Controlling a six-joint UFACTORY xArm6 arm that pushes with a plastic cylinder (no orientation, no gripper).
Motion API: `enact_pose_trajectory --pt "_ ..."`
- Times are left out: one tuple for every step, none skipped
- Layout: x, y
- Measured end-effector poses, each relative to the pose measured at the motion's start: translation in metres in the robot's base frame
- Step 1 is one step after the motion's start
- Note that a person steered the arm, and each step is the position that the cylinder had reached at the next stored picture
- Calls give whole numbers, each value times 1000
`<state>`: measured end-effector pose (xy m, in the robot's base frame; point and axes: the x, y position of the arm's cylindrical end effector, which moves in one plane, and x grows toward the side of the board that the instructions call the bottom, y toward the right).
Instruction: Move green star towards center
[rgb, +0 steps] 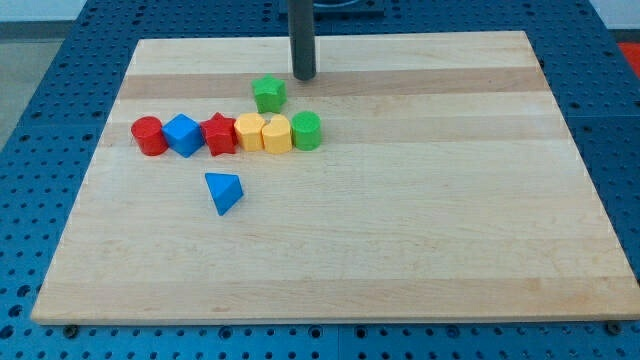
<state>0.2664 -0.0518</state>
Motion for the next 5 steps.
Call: enact_pose_trajectory --pt "-4 -35" --pt "-2 -67" --pt "18 -80" --pt "39 -80" --pt "51 -80"
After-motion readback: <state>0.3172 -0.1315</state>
